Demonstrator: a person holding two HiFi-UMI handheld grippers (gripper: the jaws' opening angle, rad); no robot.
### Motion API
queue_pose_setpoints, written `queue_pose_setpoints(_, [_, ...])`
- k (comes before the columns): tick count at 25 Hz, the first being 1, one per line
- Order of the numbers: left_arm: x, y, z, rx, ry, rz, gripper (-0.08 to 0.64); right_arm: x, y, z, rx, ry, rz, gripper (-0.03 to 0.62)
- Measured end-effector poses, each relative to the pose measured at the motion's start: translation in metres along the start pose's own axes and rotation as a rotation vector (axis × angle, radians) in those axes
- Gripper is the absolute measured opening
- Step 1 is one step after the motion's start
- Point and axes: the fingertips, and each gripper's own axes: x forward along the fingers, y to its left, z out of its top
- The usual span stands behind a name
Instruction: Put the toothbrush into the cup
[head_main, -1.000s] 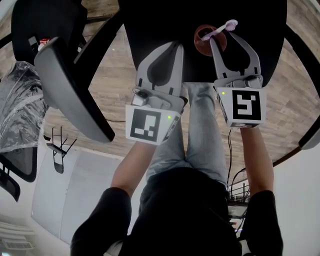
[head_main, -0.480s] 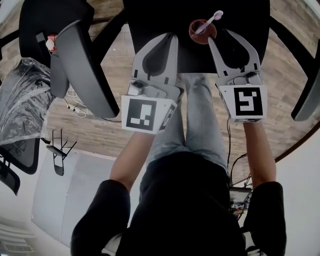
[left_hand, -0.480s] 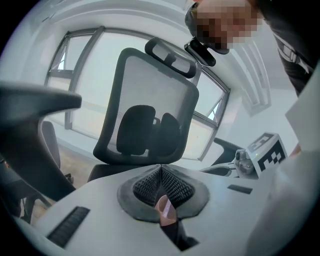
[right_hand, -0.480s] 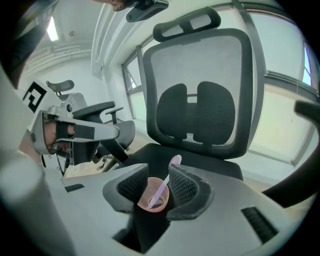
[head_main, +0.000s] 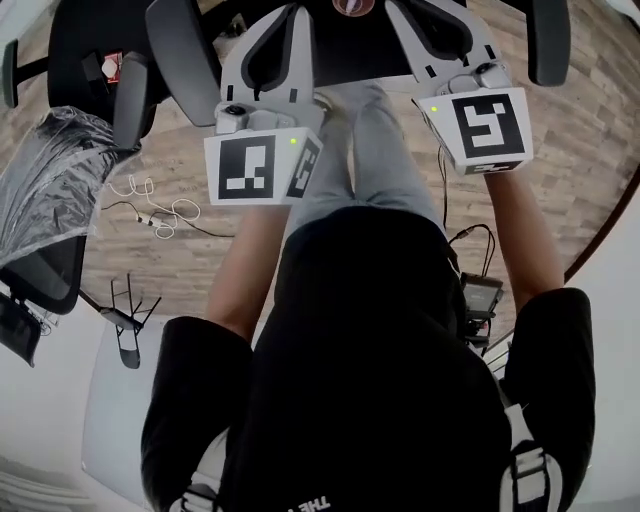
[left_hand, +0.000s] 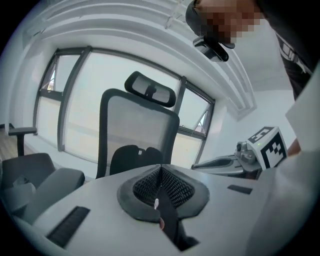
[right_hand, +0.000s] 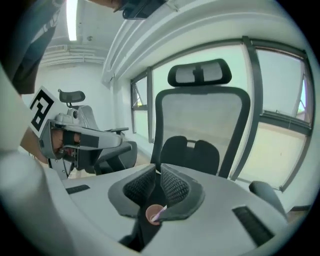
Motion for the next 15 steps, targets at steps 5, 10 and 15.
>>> queue_pose_setpoints(5, [-0.063, -0.029, 0.052, 0.061, -0.025, 0.000, 0.021, -0.074, 0.015, 0.070, 0.010, -0.116, -0.046, 0.020])
queue_pose_setpoints(10, [-0.120, -0.047, 0.095, 0.077, -0.050, -0.013, 0.021, -0.136, 0.043, 0.123, 0.002, -0.207, -0.051, 0.020])
queue_pose_setpoints(15, [-0.161, -0.062, 0.132, 0.093, -0.108, -0.038, 0.021, -0.176, 0.069, 0.148, 0.035, -0.254, -0.080, 0.020])
